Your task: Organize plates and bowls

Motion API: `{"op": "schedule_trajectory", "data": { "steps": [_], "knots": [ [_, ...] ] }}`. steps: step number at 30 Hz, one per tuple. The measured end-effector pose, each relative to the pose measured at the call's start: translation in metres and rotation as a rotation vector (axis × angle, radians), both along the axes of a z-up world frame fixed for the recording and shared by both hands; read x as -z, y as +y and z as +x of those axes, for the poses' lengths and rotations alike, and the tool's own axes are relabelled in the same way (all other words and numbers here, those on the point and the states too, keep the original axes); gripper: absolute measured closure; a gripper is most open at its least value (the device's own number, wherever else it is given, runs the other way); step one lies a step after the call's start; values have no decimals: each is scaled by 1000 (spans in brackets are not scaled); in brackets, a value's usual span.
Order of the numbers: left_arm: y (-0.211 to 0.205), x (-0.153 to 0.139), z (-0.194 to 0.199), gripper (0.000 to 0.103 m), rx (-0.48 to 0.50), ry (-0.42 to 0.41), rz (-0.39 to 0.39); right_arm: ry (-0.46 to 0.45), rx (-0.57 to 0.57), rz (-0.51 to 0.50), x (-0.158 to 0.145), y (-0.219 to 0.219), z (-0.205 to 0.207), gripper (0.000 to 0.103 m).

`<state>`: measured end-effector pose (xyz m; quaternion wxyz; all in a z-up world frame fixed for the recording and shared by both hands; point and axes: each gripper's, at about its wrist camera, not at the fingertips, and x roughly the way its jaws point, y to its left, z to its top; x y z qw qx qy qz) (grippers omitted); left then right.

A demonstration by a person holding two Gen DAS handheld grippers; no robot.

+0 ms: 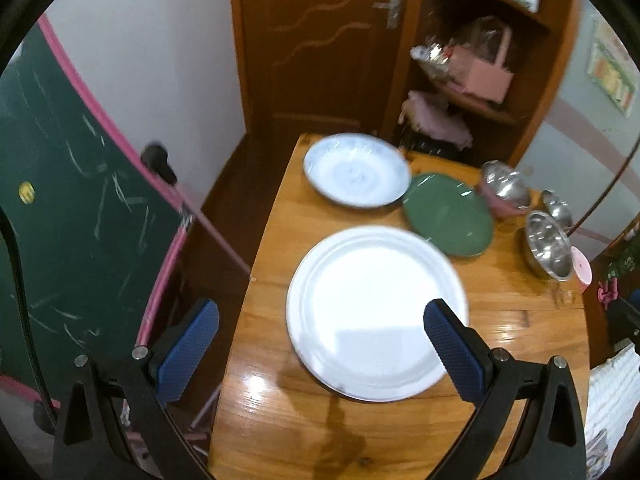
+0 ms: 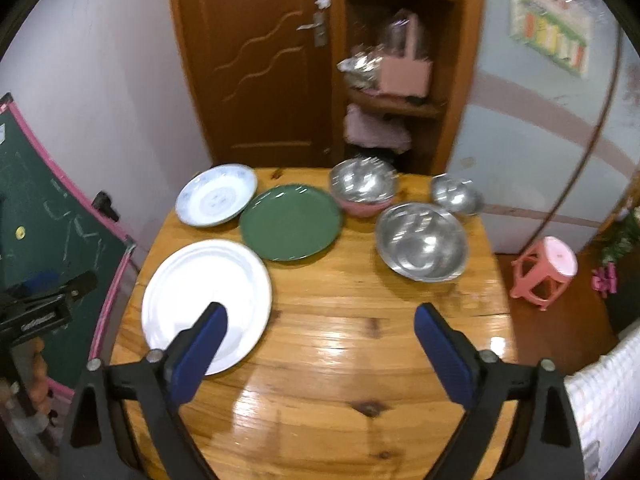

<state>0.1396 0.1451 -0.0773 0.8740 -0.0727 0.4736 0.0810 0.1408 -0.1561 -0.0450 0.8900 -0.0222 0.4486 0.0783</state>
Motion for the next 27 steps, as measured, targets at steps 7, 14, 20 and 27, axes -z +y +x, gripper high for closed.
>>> {"op": "schedule_trajectory", "data": {
  "steps": [7,14,20,27],
  "knots": [
    [34,64,30,1,-27,100,-78,166,-49,77,52,16,43,35],
    [54,101,50,7,2,171,-104,287,-128,117,97,40,70,47],
    [64,122,65,14,39,215,-167,359,-137,142,125,50,88,51],
    [71,141,83,34,75,271,-226,462,-115,203,162,56,112,65]
  ]
}}
